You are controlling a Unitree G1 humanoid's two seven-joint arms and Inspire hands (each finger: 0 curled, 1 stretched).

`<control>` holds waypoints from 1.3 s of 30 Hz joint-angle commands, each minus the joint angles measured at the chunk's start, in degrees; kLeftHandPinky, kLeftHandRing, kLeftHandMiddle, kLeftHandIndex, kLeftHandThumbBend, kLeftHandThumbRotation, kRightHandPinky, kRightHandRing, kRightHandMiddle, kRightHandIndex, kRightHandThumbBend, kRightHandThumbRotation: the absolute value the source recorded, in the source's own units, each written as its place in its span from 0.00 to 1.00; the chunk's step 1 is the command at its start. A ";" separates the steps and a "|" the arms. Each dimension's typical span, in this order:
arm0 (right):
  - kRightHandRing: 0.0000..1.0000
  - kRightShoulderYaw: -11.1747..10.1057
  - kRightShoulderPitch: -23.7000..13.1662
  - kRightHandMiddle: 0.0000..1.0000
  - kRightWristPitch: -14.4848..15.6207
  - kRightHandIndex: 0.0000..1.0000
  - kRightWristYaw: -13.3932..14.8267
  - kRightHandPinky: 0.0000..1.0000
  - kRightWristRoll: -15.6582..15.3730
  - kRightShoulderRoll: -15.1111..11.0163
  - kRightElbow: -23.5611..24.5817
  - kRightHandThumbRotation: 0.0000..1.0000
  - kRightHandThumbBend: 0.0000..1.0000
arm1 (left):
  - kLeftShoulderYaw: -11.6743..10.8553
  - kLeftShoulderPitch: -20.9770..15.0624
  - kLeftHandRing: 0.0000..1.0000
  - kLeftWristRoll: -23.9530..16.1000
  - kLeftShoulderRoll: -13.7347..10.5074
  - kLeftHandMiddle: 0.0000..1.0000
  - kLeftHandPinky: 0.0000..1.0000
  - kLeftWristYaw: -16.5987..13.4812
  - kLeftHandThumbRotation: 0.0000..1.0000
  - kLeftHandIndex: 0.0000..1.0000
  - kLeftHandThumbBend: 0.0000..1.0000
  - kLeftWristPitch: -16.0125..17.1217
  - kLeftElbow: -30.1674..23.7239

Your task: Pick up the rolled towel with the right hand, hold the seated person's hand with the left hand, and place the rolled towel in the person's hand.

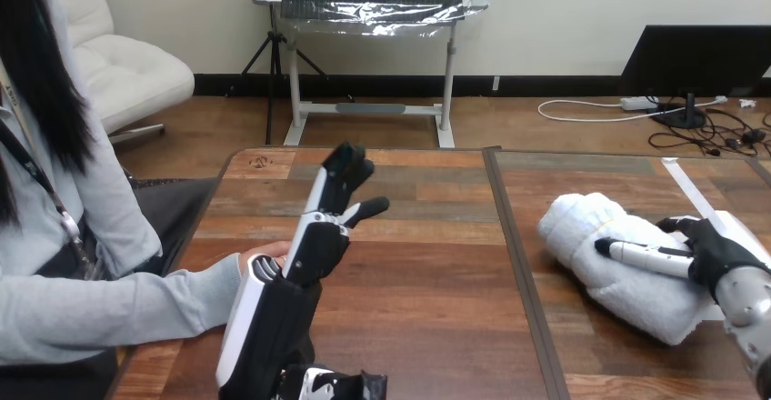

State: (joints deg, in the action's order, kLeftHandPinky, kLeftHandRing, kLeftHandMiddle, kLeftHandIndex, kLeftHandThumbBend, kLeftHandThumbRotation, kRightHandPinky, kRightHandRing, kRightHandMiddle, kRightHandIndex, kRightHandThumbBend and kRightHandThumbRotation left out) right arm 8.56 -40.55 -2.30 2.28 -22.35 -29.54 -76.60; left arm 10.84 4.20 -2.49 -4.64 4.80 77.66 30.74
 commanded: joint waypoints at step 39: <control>0.72 3.03 -1.66 0.72 0.58 0.52 4.87 0.61 -2.50 0.97 0.27 0.00 0.89 | -0.19 -0.31 0.94 0.58 0.61 0.98 0.82 1.18 0.82 0.99 0.99 -1.16 -4.13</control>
State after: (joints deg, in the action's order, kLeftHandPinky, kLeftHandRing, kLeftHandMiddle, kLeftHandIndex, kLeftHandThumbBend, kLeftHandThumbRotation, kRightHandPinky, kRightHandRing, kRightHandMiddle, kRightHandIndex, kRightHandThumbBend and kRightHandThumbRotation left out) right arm 10.42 -42.62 -1.89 5.49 -23.40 -28.41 -75.39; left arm 10.59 5.54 -2.57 -4.30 5.77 76.32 28.84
